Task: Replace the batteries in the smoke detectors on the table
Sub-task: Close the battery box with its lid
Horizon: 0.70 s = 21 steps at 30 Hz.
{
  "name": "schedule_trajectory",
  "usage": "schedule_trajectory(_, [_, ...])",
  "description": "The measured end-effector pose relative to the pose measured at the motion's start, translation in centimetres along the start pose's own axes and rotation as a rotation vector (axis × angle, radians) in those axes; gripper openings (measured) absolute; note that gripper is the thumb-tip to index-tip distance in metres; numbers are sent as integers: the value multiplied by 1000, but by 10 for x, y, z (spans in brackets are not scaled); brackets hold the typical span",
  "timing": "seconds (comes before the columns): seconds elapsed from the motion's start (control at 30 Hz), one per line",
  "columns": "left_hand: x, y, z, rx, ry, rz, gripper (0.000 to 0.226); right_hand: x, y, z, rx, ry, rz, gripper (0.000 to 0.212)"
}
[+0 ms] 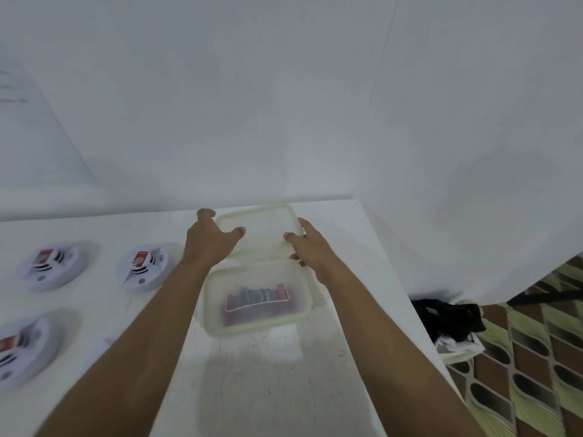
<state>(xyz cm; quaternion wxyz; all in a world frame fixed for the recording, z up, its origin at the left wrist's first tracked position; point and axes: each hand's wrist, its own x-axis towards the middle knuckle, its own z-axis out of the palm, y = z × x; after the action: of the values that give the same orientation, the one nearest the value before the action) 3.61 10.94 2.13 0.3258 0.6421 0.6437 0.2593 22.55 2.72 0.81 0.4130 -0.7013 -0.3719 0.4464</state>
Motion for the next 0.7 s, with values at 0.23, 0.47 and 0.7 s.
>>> schedule_trajectory(0.23, [-21, -18, -5, -133, 87, 41, 63, -14, 7, 9, -39, -1, -49, 52])
schedule_trajectory(0.47, [-27, -21, -6, -124, 118, 63, 63, -20, 8, 13, -84, -18, -62, 57])
schedule_trajectory(0.7, [-38, -21, -12, -98, 114, 0, 54, -35, 7, 15, 113, 4, 34, 63])
